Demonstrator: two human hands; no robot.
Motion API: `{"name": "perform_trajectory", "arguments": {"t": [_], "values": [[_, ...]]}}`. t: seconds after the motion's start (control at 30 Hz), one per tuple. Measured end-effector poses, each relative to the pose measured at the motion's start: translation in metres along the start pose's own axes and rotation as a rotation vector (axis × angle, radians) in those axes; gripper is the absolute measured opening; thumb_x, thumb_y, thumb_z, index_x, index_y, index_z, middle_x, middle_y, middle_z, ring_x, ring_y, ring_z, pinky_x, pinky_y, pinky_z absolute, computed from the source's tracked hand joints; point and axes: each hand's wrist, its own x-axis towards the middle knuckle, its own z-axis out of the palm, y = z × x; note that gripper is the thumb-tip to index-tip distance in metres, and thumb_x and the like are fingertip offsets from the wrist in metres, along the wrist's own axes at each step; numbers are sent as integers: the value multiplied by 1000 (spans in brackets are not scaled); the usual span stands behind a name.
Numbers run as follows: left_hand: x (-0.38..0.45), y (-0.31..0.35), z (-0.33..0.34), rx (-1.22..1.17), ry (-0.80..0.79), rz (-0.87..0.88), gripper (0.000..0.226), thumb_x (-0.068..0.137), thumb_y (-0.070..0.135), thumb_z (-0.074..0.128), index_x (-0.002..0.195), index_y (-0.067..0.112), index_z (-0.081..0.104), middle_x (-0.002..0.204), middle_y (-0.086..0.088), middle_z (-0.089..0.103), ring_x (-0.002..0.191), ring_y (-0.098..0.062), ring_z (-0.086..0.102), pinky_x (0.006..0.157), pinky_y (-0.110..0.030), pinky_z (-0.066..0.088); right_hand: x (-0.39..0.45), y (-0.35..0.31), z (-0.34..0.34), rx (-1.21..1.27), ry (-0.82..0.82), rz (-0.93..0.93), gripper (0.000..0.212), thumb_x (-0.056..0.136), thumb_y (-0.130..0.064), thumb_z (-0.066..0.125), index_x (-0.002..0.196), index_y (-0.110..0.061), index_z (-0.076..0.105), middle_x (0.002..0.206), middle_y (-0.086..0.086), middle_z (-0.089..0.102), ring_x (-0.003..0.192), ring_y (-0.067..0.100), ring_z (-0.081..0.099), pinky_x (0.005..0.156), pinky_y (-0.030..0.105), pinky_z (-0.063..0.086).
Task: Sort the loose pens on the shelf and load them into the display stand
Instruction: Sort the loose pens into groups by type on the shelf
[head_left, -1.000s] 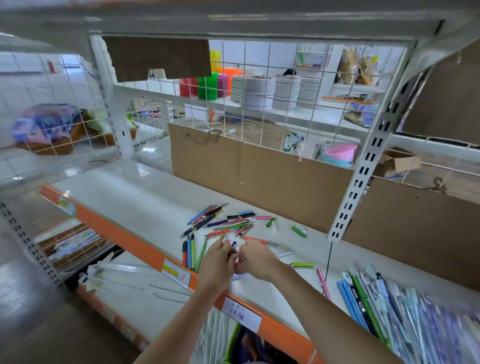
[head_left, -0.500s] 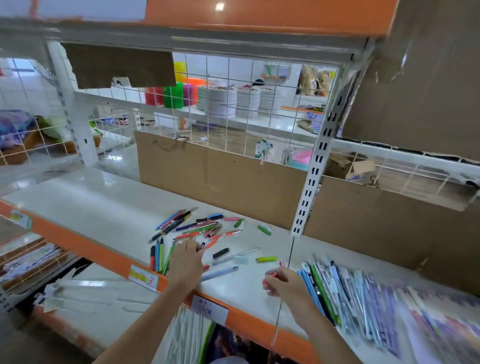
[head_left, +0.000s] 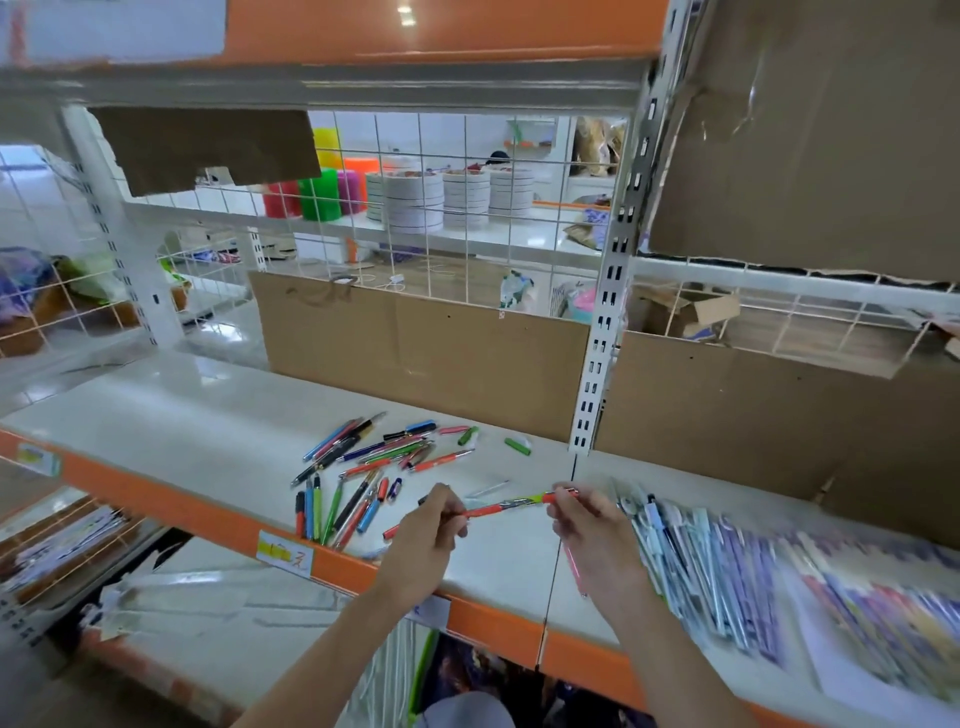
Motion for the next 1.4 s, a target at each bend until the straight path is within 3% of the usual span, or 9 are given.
{"name": "perform_trajectory", "arguments": {"t": [0.23, 0.47, 0.57, 0.77, 0.87, 0.97, 1.07, 1.23, 1.4], "values": [[-2, 7, 4, -55, -64, 32, 14, 96, 3, 45, 87, 15, 48, 74, 0, 57, 64, -10, 49, 59, -17, 39, -7, -3, 4, -220, -50, -46, 8, 90, -1, 59, 89, -2, 66, 76, 6, 61, 69, 13, 58, 62, 22, 45], [0, 6, 5, 87, -348, 131, 21, 101, 26, 40, 88, 29, 57, 60, 8, 42, 58, -13, 39, 58, -27, 30, -8, -6, 2, -260, -131, -19, 9, 89, -1, 59, 92, 1, 67, 75, 6, 63, 67, 11, 59, 62, 20, 47], [3, 20, 8, 45, -277, 163, 22, 98, 22, 47, 82, 24, 62, 61, 4, 46, 52, -10, 37, 54, -22, 29, -8, -9, 6, -215, -85, -64, 8, 89, -3, 59, 86, 1, 65, 69, 7, 59, 64, 14, 55, 60, 22, 45], [6, 25, 22, 412, 62, 369, 18, 90, 19, 55, 79, 12, 67, 69, 0, 63, 52, -12, 52, 47, -17, 30, -6, 3, 17, -89, 104, 18, 21, 94, -5, 53, 74, -2, 58, 60, 5, 51, 56, 13, 45, 54, 21, 42], [6, 19, 26, 541, 71, 414, 10, 74, 26, 62, 67, 21, 66, 59, 9, 58, 40, -9, 54, 33, -16, 34, -4, 14, 20, 39, 158, 142, 23, 96, -7, 50, 75, -3, 56, 61, 5, 50, 56, 13, 45, 51, 20, 42], [3, 9, 33, 595, 14, 373, 20, 86, 32, 53, 78, 21, 67, 69, 6, 61, 58, -14, 62, 44, -23, 44, 1, 27, 26, 8, 150, 234, 25, 98, -11, 45, 80, -2, 58, 62, 8, 51, 55, 13, 45, 47, 18, 41], [7, -1, 31, 576, -42, 278, 36, 97, 43, 40, 101, 16, 64, 95, -2, 61, 89, -19, 59, 70, -28, 42, 14, 34, 27, -264, 102, 212, 17, 96, -9, 45, 85, -4, 57, 66, 9, 54, 50, 12, 45, 43, 20, 37], [18, -34, 1, 543, -3, 116, 27, 97, 36, 44, 107, 16, 59, 106, 1, 53, 97, -13, 54, 83, -22, 43, 40, 14, 15, -1204, -25, -83, 27, 98, -20, 44, 72, -15, 42, 72, 3, 50, 68, 20, 48, 50, 25, 32], [26, -57, -26, 584, 82, -136, 22, 92, 28, 54, 111, 15, 55, 111, 0, 53, 102, -14, 50, 89, -27, 43, 46, 8, 7, -1961, -192, -99, 21, 98, -22, 41, 114, -11, 50, 118, 10, 57, 108, 28, 56, 82, 33, 43]]}}
